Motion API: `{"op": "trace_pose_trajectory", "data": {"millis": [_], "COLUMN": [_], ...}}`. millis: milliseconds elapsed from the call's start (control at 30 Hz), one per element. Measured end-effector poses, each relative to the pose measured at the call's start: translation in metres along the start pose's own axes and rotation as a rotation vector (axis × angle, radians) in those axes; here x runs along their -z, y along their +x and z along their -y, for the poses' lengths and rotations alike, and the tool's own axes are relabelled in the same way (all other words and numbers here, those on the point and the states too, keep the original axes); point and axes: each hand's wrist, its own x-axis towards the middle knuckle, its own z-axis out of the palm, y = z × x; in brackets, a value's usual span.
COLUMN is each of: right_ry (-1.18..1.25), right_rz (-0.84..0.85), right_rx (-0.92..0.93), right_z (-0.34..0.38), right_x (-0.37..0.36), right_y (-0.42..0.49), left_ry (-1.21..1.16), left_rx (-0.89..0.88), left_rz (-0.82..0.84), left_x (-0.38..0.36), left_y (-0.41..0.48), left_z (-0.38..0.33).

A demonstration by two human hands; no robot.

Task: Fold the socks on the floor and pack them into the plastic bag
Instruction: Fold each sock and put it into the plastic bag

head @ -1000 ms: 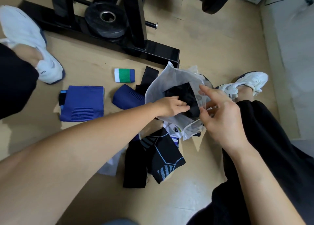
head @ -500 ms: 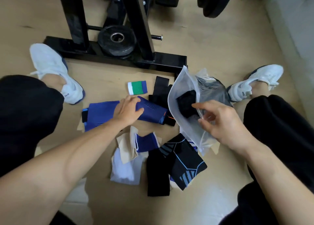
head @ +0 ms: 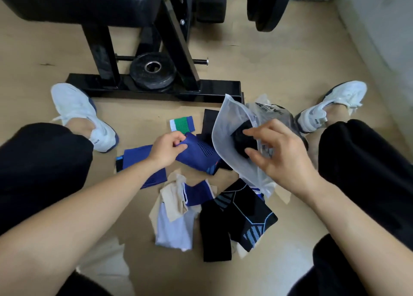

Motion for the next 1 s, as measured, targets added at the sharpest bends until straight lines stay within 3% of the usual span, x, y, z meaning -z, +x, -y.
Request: {"op": "trace_pose_trajectory", "data": {"millis": [233, 400, 567, 733, 1000], "right_ry": [0.237, 0.324, 0.335, 0.476, 0.399], "right_rz": [0.217, 0.354, 0.493, 0.713, 0.704], "right_rx": [-0.029, 0.026, 0.123, -0.115, -0.145], "right_z": [0.013, 0.038, 0.053, 0.043, 0.023], "right_x": [-0.025, -0.044, -0.064, -0.071, -0.063], "right_y": [-0.012, -0.017, -0.020, -0.028, -0.032], "left_ry": [0.280, 0.377, 0.266, 0.126, 0.186], "left_rx": [-0.318, -0.496, -0.544, -0.404, -0.209], "left_rz": [0.335, 0.452, 0.415, 0.270, 0.113], "left_x": [0.078, 0.113, 0.131, 0.142, 0.158], "left_y": [-0.052, -0.111, -0.149, -0.151, -0.136], "left_z": [-0.067, -0.107, -0.118, -0.110, -0.098]}}
